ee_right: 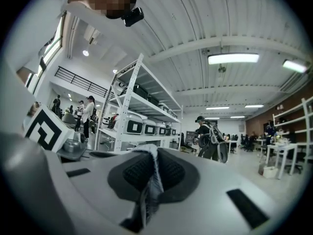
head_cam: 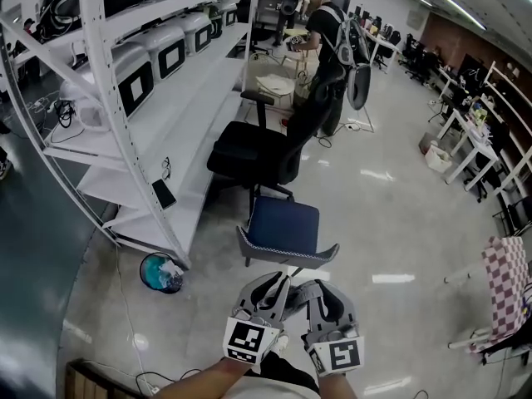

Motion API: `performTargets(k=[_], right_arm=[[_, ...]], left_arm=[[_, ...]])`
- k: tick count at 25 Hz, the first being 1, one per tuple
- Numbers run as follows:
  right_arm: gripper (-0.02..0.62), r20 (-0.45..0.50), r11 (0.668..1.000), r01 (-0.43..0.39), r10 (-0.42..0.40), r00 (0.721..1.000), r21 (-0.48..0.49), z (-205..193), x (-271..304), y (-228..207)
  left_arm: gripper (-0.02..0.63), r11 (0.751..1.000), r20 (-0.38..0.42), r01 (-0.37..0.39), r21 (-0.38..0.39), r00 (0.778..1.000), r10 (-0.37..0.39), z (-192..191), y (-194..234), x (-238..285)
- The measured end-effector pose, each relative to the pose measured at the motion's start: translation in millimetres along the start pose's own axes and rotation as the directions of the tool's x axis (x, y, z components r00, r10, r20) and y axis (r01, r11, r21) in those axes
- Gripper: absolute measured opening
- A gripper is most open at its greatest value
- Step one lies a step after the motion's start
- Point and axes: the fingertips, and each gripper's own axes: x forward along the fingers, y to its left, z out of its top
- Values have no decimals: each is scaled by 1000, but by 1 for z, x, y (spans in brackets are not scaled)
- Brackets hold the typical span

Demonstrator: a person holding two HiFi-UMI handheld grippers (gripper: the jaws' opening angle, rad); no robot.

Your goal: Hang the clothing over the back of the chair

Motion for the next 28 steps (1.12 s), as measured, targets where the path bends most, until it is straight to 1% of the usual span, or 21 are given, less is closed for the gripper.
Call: performTargets(k=[5,7,11,16,19,22,25,28], right_arm=[[26,9,999,-35,34,999,16,-11,30,-12],[26,17,998,-54,54,998,25,-13,43,-22],[26,42,994,-100,98,994,36,-8,66,-48],[26,70,983,-175,171,983,56,-17,91,-73],[26,92,974,-212,205,974,75,-20,102,-90],[26,98,967,-236,227,969,100,-25,112,-102],[26,103,961,-245,233,967,125,-29,123,-110],[26,99,965,-231,219,971,126,-32,141,-120]], left_arm=[[49,999,-24,-51,-2,998,51,-11,28,18],[49,997,-22,-72,5,997,72,-9,35,30],[49,995,-11,-98,29,995,99,-1,35,63],[49,987,9,-153,45,988,153,3,39,105],[49,979,6,-198,58,980,198,2,43,121],[49,971,-17,-228,68,973,230,-3,45,132],[49,970,-40,-233,75,971,237,-7,50,142],[49,973,-52,-221,71,973,225,-11,61,159]])
